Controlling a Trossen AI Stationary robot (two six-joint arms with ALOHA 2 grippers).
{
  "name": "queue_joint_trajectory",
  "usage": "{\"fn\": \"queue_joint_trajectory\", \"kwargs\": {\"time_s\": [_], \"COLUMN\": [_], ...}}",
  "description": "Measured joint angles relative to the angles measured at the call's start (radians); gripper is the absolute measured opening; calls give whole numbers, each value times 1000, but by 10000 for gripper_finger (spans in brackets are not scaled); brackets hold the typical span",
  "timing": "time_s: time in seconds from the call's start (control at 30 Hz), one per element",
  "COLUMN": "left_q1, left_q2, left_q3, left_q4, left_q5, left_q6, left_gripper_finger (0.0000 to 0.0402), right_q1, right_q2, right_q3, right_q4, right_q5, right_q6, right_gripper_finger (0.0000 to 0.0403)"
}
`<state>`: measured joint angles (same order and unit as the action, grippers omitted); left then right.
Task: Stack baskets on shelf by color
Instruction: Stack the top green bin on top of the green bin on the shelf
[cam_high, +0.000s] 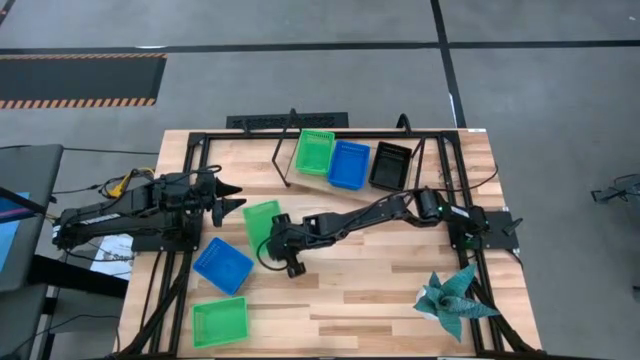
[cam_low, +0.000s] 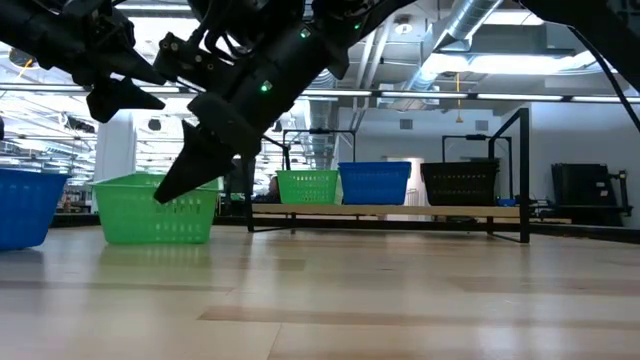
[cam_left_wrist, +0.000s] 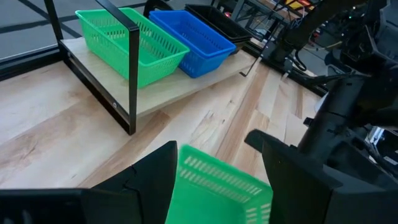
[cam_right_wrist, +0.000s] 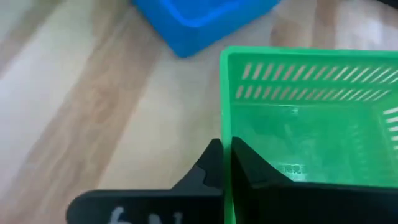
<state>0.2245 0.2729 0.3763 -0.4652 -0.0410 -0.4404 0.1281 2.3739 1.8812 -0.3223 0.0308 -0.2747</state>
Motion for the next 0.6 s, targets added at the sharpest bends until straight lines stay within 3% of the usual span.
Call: {"fn": "queue_joint_trajectory", "kwargs": {"time_s": [0.23, 0.6], "left_q1": [0, 0], "left_q2": [0, 0], "left_q3": [0, 0], "left_q4": [0, 0], "left_q5": [0, 0], "left_q6": [0, 10], "left_gripper_finger": [227, 227], "right_q1": [39, 18], "right_q2": [-86, -340], "right_q3": [-5, -3], "right_q4": [-13, -165], "right_q5": [97, 500], "right_q6": [-11, -19], "right_gripper_finger": [7, 3]}}
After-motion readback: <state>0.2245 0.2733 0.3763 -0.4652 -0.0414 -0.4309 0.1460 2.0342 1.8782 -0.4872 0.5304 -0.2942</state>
